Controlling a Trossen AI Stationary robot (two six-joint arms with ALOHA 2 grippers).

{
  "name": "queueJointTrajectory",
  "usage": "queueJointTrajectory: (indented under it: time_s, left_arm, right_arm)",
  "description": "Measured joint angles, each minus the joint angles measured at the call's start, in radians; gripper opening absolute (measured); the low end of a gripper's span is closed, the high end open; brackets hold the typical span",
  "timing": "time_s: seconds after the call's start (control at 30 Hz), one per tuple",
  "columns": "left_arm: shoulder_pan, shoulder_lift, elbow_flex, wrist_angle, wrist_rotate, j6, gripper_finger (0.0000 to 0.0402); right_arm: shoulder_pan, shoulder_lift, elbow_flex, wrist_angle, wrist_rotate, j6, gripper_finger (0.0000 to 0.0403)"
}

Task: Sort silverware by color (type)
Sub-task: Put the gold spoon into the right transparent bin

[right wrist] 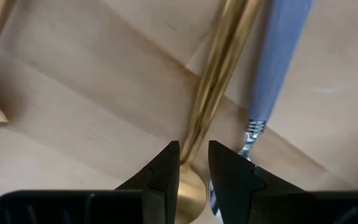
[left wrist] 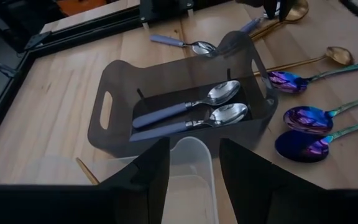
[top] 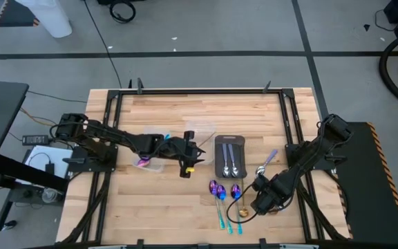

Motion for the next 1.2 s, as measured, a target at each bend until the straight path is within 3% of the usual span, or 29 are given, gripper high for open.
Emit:
queueJointTrajectory:
  time_s: [0.4, 0.73, 1.2]
  left_arm:
    - [-0.001, 0.000, 0.000, -0.004, 0.000, 0.000, 0.0149]
    - [-0.001, 0.000, 0.000, -0.003, 0.000, -0.001, 0.0149]
    - [-0.001, 0.000, 0.000, -0.003, 0.000, -0.002, 0.0149]
  right_arm:
    - [0.000, -0.004, -0.089, 0.123, -0.021, 0.006, 0.0081]
    - [0.000, -0.015, -0.083, 0.113, 0.016, 0.006, 0.0051]
    - [-0.001, -0.017, -0.082, 0.111, -0.004, 0.007, 0.0050]
